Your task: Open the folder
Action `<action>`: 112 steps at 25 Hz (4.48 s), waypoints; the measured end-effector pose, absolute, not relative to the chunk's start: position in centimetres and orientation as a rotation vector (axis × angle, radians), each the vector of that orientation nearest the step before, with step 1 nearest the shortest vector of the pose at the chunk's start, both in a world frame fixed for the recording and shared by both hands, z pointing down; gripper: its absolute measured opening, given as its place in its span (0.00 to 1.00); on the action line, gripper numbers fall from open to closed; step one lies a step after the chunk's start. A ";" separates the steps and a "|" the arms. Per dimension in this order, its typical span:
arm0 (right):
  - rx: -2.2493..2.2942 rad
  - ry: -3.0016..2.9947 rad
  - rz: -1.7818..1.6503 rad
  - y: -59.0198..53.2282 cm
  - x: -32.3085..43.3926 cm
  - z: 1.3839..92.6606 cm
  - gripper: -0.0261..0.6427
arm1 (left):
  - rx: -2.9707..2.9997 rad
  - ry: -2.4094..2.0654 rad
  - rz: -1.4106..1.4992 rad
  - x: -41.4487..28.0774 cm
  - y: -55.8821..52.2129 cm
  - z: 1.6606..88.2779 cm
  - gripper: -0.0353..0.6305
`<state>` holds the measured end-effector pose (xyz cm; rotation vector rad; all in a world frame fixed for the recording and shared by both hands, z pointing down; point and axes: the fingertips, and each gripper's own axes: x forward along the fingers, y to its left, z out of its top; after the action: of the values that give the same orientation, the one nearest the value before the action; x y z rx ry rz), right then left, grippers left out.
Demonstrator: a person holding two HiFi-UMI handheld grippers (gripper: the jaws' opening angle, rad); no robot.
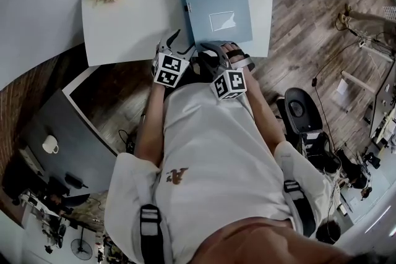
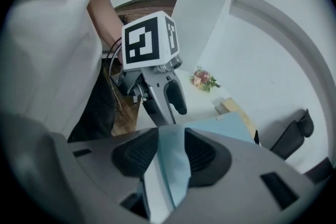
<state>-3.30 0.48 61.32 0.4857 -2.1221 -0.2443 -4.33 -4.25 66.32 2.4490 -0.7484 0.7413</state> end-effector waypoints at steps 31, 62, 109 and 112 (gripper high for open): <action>0.685 -2.151 -0.230 -0.9 -2.5 58.6 0.08 | 2.424 -0.814 0.798 -4.4 -5.7 67.3 0.49; 0.963 -2.156 -0.153 -2.1 1.2 52.6 0.05 | 2.443 -0.838 1.031 -4.3 -5.8 67.4 0.50; 1.378 -2.026 -0.088 -2.8 10.3 47.0 0.05 | 2.388 -0.863 1.084 -4.4 -5.8 67.5 0.49; 1.403 -2.013 -0.080 -2.7 11.1 46.8 0.05 | 2.387 -0.863 1.089 -4.4 -5.7 67.4 0.49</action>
<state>11.11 -2.69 46.81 1.4027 -2.0129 -0.0804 -4.42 -5.70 67.40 2.3873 -0.8629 1.0894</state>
